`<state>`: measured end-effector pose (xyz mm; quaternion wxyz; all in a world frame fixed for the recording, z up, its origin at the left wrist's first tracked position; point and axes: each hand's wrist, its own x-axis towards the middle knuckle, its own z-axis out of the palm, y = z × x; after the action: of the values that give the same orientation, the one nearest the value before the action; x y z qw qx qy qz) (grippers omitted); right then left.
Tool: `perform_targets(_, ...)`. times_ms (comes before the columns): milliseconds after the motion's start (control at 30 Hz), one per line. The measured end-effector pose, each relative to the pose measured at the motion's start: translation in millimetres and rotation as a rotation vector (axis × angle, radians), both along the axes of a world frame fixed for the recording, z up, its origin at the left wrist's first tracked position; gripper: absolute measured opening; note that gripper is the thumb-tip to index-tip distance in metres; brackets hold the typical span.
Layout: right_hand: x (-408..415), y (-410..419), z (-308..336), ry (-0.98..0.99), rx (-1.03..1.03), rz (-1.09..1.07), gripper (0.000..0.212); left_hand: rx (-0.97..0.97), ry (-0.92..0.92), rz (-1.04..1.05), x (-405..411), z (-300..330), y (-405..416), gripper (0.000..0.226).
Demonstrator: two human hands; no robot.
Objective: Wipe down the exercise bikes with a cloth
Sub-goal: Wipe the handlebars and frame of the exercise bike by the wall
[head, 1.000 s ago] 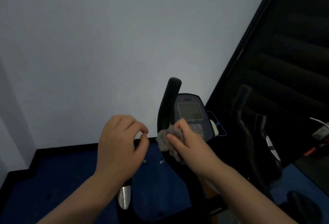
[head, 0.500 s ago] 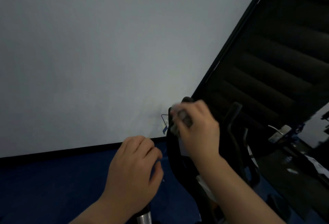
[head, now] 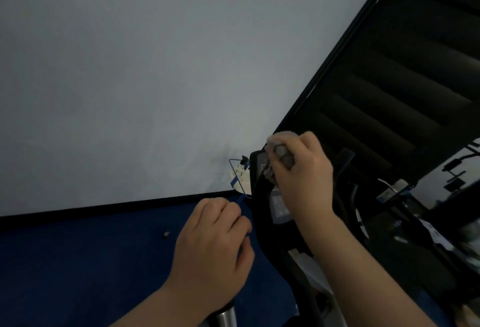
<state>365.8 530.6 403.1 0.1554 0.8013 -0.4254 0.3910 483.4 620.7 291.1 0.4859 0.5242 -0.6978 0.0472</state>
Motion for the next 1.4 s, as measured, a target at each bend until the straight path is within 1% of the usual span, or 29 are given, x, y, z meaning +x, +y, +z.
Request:
perform_targets(33, -2, 1, -7, 0.033, 0.023, -0.004, 0.018, 0.005, -0.002, 0.000, 0, -1, 0, 0.006)
perform_targets(133, -18, 27, -47, 0.130, 0.225, 0.018, 0.020, 0.025, -0.017, -0.003, 1, -1, 0, 0.007)
perform_targets(167, -22, 31, -50, 0.130, 0.259, 0.039, 0.021, 0.028, -0.022, 0.000, 2, 0, 0, 0.007)
perform_targets(233, -19, 23, -36, 0.062, 0.211, 0.074, 0.018, 0.026, -0.025, 0.005, 2, 0, 0, 0.007)
perform_targets(300, -6, 12, -14, 0.000, 0.068, 0.075, 0.019, 0.023, -0.031, 0.006, 2, 0, 1, 0.008)
perform_targets(367, 1, 7, -10, 0.050, -0.005, 0.017, 0.022, 0.020, -0.024, 0.014, 2, 0, 1, 0.009)
perform_targets(400, -1, 10, -19, 0.110, 0.010, -0.034, 0.025, 0.023, -0.026, 0.014, 1, 0, 1, 0.009)
perform_targets(467, -7, 25, -45, 0.224, 0.151, -0.076, 0.023, 0.036, -0.032, 0.023, 1, 0, 1, 0.010)
perform_targets(533, -15, 37, -57, 0.273, 0.277, -0.034, 0.018, 0.046, -0.045, 0.032, 1, 0, 2, 0.010)
perform_targets(600, -18, 31, -48, 0.220, 0.268, 0.033, 0.015, 0.044, -0.056, 0.039, 1, 2, 2, 0.010)
perform_targets(700, -12, 15, -29, 0.138, 0.123, 0.027, 0.014, 0.038, -0.066, 0.063, 0, 2, 1, 0.011)
perform_targets(733, -14, 14, -33, 0.103, 0.143, 0.035, 0.020, 0.035, -0.070, 0.070, 0, 2, 1, 0.010)
perform_targets(767, -19, 17, -42, 0.066, 0.218, 0.069, 0.025, 0.035, -0.075, 0.074, 0, 1, 1, 0.010)
perform_targets(800, -27, 24, -52, 0.014, 0.316, 0.122, 0.025, 0.035, -0.078, 0.077, 0, 1, 2, 0.010)
perform_targets(867, -53, 40, -68, -0.054, 0.441, 0.237, 0.013, 0.026, -0.081, 0.091, 0, 1, 2, 0.009)
perform_targets(933, -72, 46, -67, -0.035, 0.492, 0.297, 0.009, 0.012, -0.081, 0.103, -2, 1, 1, 0.009)
perform_targets(1000, -66, 36, -55, -0.034, 0.453, 0.300, 0.009, -0.004, -0.076, 0.120, -3, 1, -1, 0.008)
perform_targets(1033, -58, 29, -52, -0.094, 0.443, 0.288, 0.011, -0.006, -0.080, 0.127, -4, 0, -1, 0.008)
perform_targets(1067, -49, 25, -52, -0.166, 0.463, 0.269, 0.013, -0.007, -0.087, 0.134, -4, 0, -1, 0.008)
perform_targets(1133, -40, 27, -62, -0.257, 0.568, 0.226, 0.015, -0.012, -0.098, 0.140, -3, 0, -1, 0.010)
perform_targets(1200, -56, 38, -73, -0.232, 0.648, 0.251, 0.015, -0.014, -0.095, 0.146, -3, 1, -1, 0.011)
perform_targets(1267, -77, 46, -68, -0.121, 0.714, 0.319, 0.014, -0.020, -0.093, 0.158, -5, 2, -1, 0.011)
perform_targets(1333, -77, 42, -57, -0.027, 0.668, 0.299, 0.010, -0.025, -0.094, 0.168, -6, 2, -2, 0.011)
perform_targets(1400, -56, 36, -56, -0.094, 0.564, 0.252, 0.013, -0.026, -0.099, 0.181, -6, 2, -2, 0.012)
